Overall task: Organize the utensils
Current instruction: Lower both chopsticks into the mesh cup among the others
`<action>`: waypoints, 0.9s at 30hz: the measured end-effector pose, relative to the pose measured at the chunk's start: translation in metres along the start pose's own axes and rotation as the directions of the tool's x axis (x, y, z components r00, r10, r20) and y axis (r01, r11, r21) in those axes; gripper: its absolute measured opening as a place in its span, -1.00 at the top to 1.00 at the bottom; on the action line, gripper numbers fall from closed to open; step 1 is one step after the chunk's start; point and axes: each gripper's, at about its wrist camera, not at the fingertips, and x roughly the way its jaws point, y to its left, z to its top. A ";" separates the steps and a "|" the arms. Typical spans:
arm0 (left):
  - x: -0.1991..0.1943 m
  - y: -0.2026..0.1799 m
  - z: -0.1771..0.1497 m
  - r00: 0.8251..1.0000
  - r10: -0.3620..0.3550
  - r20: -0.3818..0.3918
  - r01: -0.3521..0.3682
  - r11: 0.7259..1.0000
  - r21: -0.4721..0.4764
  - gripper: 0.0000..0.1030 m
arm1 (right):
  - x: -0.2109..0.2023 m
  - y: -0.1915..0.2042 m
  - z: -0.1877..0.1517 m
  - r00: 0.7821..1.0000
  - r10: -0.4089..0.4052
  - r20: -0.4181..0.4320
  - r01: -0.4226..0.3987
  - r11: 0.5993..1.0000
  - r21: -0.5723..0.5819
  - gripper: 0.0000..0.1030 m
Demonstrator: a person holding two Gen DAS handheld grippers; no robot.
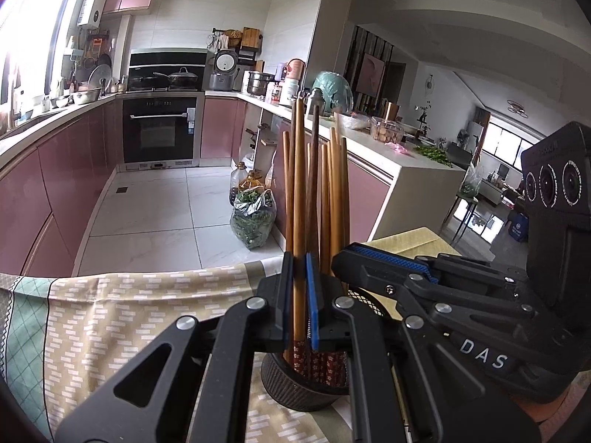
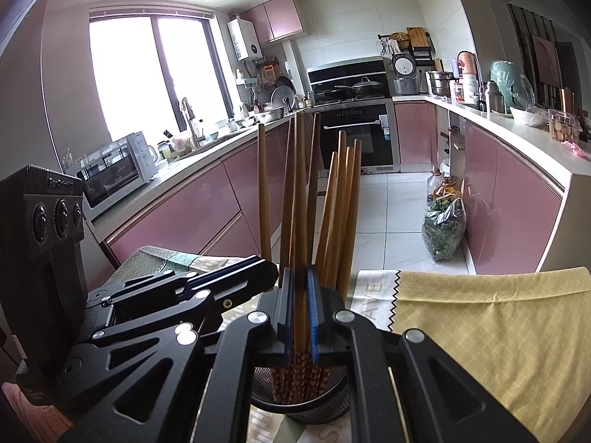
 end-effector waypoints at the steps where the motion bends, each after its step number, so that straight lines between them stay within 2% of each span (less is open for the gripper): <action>1: 0.001 0.000 0.001 1.000 -0.001 -0.007 0.001 1.000 0.000 0.86 | 0.001 0.000 0.001 1.000 0.000 -0.001 0.000 1.000 0.000 0.87; 23: 0.010 0.018 -0.007 0.998 -0.024 -0.053 0.022 0.999 -0.042 0.85 | 0.006 0.000 -0.001 1.000 -0.006 -0.020 0.006 1.000 0.006 0.85; 27: 0.008 0.021 -0.007 0.998 -0.020 -0.056 0.018 0.999 -0.043 0.76 | 0.005 -0.004 -0.003 1.000 -0.012 -0.027 0.012 1.000 0.007 0.83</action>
